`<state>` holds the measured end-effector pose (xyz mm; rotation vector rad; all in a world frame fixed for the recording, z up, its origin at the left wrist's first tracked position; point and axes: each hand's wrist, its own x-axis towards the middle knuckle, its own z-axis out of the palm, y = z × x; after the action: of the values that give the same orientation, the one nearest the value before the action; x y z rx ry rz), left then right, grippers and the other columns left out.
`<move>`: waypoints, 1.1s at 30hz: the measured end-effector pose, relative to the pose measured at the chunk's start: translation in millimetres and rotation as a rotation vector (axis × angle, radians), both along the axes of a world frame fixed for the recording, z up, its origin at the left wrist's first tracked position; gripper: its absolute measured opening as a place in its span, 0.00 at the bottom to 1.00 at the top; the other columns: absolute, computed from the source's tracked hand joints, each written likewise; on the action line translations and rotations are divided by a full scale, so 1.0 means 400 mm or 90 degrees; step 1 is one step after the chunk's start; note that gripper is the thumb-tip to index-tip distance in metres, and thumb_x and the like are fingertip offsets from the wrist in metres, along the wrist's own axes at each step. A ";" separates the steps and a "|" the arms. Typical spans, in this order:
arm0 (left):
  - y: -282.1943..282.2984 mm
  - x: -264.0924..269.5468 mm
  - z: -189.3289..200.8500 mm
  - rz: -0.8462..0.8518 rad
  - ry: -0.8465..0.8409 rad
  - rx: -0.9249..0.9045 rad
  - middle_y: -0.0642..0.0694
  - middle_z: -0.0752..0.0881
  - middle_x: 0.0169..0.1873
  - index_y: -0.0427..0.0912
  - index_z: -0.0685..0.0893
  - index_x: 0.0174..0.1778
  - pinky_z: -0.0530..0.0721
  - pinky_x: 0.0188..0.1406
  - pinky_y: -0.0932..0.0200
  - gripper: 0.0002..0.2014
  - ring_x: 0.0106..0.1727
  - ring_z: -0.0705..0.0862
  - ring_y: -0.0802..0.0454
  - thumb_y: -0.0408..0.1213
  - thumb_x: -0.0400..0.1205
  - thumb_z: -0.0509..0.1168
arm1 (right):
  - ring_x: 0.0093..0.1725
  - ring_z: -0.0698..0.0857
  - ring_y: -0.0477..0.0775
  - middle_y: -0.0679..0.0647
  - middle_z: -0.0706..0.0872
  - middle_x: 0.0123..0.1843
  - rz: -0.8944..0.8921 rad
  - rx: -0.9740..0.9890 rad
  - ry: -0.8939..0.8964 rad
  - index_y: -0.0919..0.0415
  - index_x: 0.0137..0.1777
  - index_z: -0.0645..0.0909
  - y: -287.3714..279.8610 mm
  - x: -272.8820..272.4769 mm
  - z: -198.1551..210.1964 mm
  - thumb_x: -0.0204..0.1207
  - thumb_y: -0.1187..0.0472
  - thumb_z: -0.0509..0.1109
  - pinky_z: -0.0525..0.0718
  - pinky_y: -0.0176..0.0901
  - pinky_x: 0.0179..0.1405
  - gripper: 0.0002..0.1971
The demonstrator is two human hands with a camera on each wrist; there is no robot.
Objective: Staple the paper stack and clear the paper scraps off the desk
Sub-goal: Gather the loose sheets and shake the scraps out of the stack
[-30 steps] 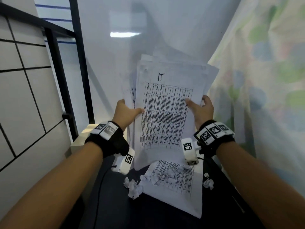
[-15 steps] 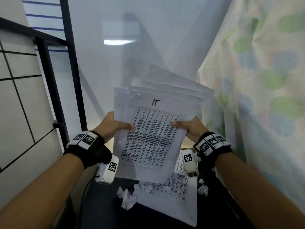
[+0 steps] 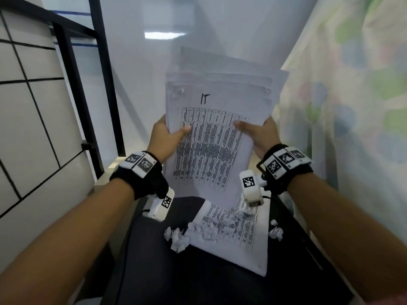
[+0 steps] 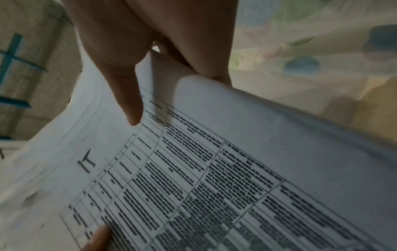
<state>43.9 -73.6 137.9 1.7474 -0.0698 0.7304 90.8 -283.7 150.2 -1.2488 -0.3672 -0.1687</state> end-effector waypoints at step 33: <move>0.061 0.074 -0.194 0.047 0.182 0.030 0.32 0.72 0.71 0.32 0.61 0.74 0.70 0.74 0.49 0.24 0.73 0.72 0.41 0.28 0.83 0.60 | 0.60 0.83 0.62 0.62 0.84 0.59 -0.093 -0.280 0.123 0.70 0.64 0.72 0.098 0.089 -0.174 0.69 0.74 0.69 0.83 0.55 0.63 0.22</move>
<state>73.3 -49.3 60.3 1.8909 0.1736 0.5290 126.6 -244.5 80.5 -1.7133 -0.1466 -0.0919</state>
